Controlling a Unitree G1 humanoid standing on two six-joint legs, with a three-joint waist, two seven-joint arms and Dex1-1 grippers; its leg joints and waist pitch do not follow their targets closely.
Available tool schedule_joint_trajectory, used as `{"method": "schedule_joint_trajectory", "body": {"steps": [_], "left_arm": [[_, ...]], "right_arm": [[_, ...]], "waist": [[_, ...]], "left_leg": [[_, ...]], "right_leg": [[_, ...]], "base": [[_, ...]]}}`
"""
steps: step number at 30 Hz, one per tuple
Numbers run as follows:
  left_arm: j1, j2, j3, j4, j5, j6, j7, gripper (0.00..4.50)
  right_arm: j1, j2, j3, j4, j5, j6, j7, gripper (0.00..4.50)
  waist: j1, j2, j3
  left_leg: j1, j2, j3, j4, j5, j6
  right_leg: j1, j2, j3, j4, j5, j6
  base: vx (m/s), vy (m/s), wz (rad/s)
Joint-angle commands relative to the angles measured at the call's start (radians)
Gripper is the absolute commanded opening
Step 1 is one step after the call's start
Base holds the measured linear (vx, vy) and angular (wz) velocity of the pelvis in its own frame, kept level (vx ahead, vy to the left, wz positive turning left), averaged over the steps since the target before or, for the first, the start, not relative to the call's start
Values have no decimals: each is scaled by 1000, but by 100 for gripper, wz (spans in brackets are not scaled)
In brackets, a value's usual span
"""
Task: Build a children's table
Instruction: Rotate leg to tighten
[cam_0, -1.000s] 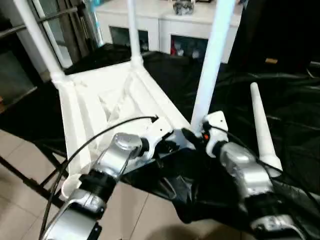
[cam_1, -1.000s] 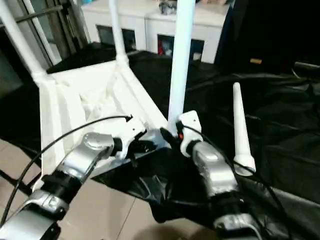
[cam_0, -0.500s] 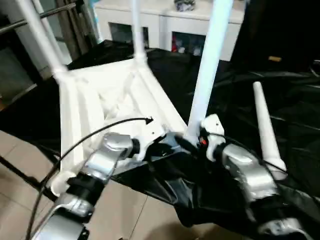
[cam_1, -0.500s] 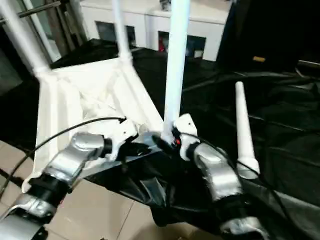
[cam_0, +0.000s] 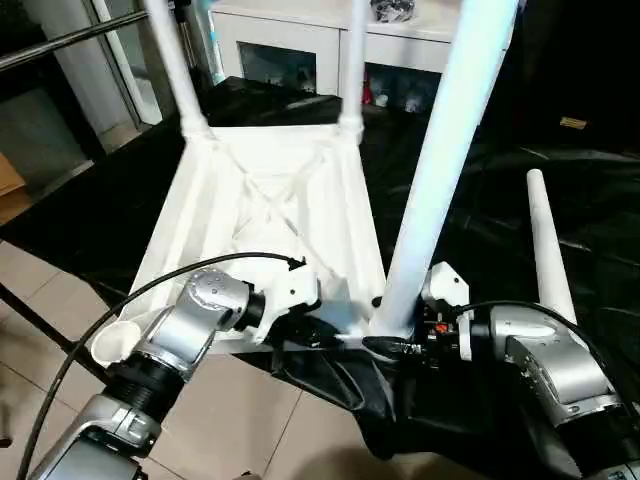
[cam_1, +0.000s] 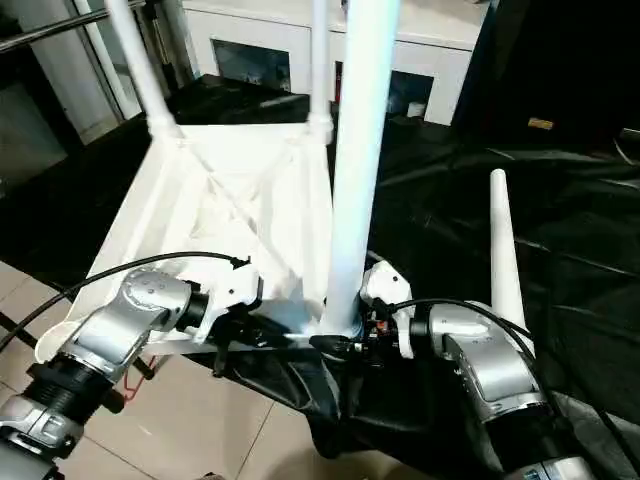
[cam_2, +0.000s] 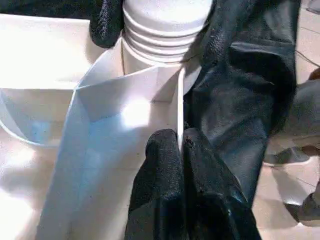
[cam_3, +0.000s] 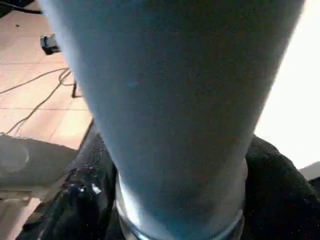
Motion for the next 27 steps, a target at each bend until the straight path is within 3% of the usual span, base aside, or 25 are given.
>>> {"method": "schedule_joint_trajectory", "body": {"steps": [1,3,4,7,10,11,12,14,15,16,17,20,21,22,26,27], "left_arm": [[-8,-14,-27,-31,-20,-14,-26,0],[-9,-17,-24,-27,-16,-14,-10,0],[-15,-29,-15,-16,-13,-4,20,0],[-27,-54,6,6,-10,18,81,0],[-54,-98,38,46,4,52,185,0],[-63,-111,47,60,10,62,218,0],[-85,-143,65,90,21,78,291,0],[-101,-170,81,112,26,89,348,0],[-123,-209,100,145,31,102,426,0],[-123,-209,100,145,31,102,426,0],[-137,-251,113,167,30,117,491,0],[-139,-270,115,170,29,124,513,0],[-138,-276,114,169,29,125,518,0],[-134,-281,108,163,29,125,512,0],[-119,-274,87,140,29,108,461,0],[-118,-270,84,140,29,101,450,0]], "right_arm": [[6,14,42,-41,22,16,21,300],[15,19,43,-49,21,20,11,282],[20,26,43,-49,18,29,-8,279],[23,47,39,-37,4,39,-55,276],[2,108,17,37,-54,43,-209,275],[-9,131,6,67,-74,43,-269,274],[-35,182,-24,130,-101,41,-394,274],[-52,219,-48,170,-109,39,-476,274],[-73,267,-75,215,-103,43,-558,274],[-73,267,-75,215,-103,43,-558,274],[-101,327,-110,262,-94,53,-669,273],[-113,356,-123,280,-94,62,-727,273],[-116,364,-126,284,-95,62,-742,329],[-116,375,-129,281,-97,57,-751,329],[-120,383,-140,271,-101,33,-740,361],[-124,380,-138,272,-107,27,-735,370]], "waist": [[-3,-7,-55],[-3,-8,-57],[-4,-13,-58],[-4,-11,-57],[-7,-12,-52],[-13,-12,-50],[-16,-12,-50],[-30,-10,-50],[-34,-11,-51],[-36,-10,-51],[-39,-5,-53],[-39,-8,-54],[-39,-7,-55],[-40,-14,-56],[-40,-3,-54],[-42,-5,-54]], "left_leg": [[-2,23,-1,-65,-110,66],[-4,23,-2,-63,-92,68],[-4,22,-1,-63,-88,70],[-4,22,-1,-62,-84,72],[-3,17,1,-64,-112,52],[-2,14,-2,-69,-132,30],[-4,14,-4,-70,-141,24],[0,12,-4,-70,-156,7],[-5,10,-6,-71,-155,9],[-4,10,-3,-69,-153,11],[-3,10,-4,-68,-148,12],[-5,9,-5,-68,-134,23],[-6,10,-4,-68,-128,29],[-6,10,-3,-67,-124,31],[-7,12,-5,-71,-139,35],[-7,12,-4,-71,-146,36]], "right_leg": [[58,-67,41,-71,-121,-220],[59,-67,40,-66,-84,-226],[60,-66,40,-66,-78,-227],[59,-67,40,-66,-76,-229],[55,-67,40,-76,-157,-212],[56,-69,38,-83,-230,-192],[57,-69,38,-84,-252,-183],[51,-68,37,-89,-288,-175],[59,-68,36,-91,-305,-163],[54,-67,38,-93,-299,-163],[53,-67,39,-92,-281,-172],[55,-66,38,-90,-247,-175],[55,-66,38,-89,-233,-176],[55,-65,38,-89,-225,-177],[55,-67,38,-88,-227,-179],[55,-66,38,-89,-224,-179]], "base": [[0,0,0],[0,0,0],[0,0,0],[0,0,0],[0,0,0],[0,0,0],[0,0,0],[0,0,0],[0,0,0],[0,0,0],[0,0,0],[0,0,0],[0,0,0],[0,0,0],[0,0,0],[0,0,0]]}}
